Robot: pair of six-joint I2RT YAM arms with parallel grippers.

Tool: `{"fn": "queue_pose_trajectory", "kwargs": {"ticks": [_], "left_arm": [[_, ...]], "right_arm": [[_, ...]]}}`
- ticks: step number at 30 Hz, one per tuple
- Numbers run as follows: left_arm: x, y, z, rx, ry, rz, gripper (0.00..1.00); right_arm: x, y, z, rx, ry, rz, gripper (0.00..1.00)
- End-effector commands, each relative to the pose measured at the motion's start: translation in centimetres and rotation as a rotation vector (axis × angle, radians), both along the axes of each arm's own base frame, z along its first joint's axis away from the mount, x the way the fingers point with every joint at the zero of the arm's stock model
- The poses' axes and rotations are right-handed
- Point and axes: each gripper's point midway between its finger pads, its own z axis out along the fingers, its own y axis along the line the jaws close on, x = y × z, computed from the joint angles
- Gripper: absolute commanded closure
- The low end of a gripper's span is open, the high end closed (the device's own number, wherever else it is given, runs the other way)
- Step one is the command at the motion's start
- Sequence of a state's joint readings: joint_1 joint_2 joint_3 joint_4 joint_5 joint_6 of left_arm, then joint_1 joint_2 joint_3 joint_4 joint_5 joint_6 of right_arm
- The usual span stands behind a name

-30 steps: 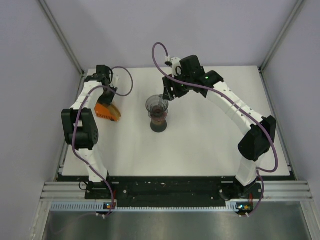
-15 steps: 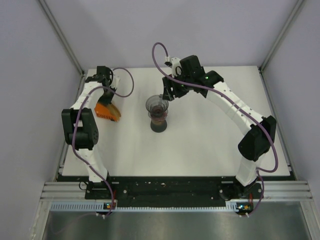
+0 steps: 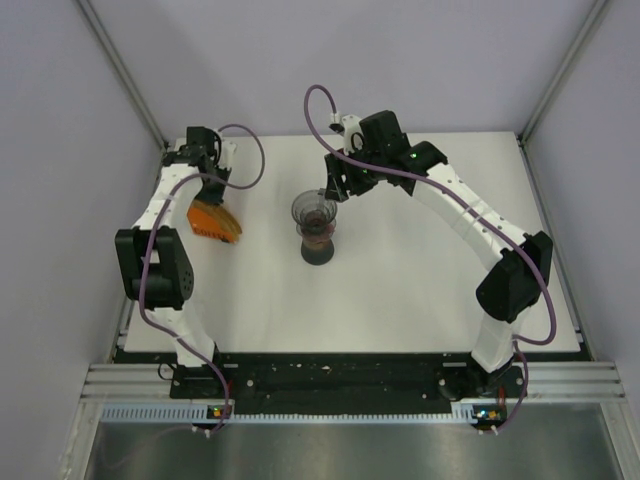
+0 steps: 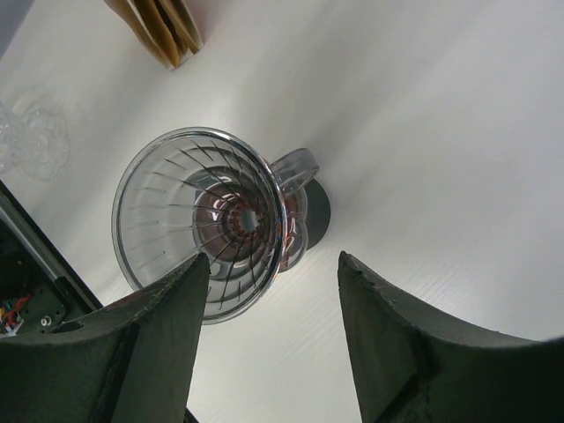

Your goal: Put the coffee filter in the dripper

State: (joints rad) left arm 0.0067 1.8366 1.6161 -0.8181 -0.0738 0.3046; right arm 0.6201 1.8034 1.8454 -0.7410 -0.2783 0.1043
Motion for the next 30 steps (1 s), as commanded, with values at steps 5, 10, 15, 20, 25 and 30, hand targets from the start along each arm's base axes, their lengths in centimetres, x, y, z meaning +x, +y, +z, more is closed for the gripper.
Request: {"fn": "queue_pose_trajectory", "kwargs": {"ticks": [5,10,15,20,25,30], "left_arm": [[0.3,0.5,-0.3,-0.010,-0.010,0.127,0.66],[0.4,1.3,-0.6,0.028,-0.010,0.153,0.64],[0.5,1.8,-1.3,0.051,0.005,0.166,0.62],[0.6,2.0,-1.6,0.063,0.011,0.171,0.60],[0.5,2.0,-1.9,0.064,0.024,0.167,0.59],[0.1,-0.1,-0.7,-0.023,0.027,0.065,0.49]], "right_arm": [[-0.9,0.3,3.2,0.053,-0.072,0.020,0.40],[-0.9,0.3,3.0,0.049,-0.070,0.021,0.40],[-0.9,0.2,2.7,0.045,-0.067,0.021,0.40],[-1.0,0.1,2.9,0.044,-0.071,0.021,0.40],[-1.0,0.1,2.7,0.043,-0.068,0.022,0.40],[-1.1,0.1,2.6,0.040,-0.065,0.022,0.40]]}}
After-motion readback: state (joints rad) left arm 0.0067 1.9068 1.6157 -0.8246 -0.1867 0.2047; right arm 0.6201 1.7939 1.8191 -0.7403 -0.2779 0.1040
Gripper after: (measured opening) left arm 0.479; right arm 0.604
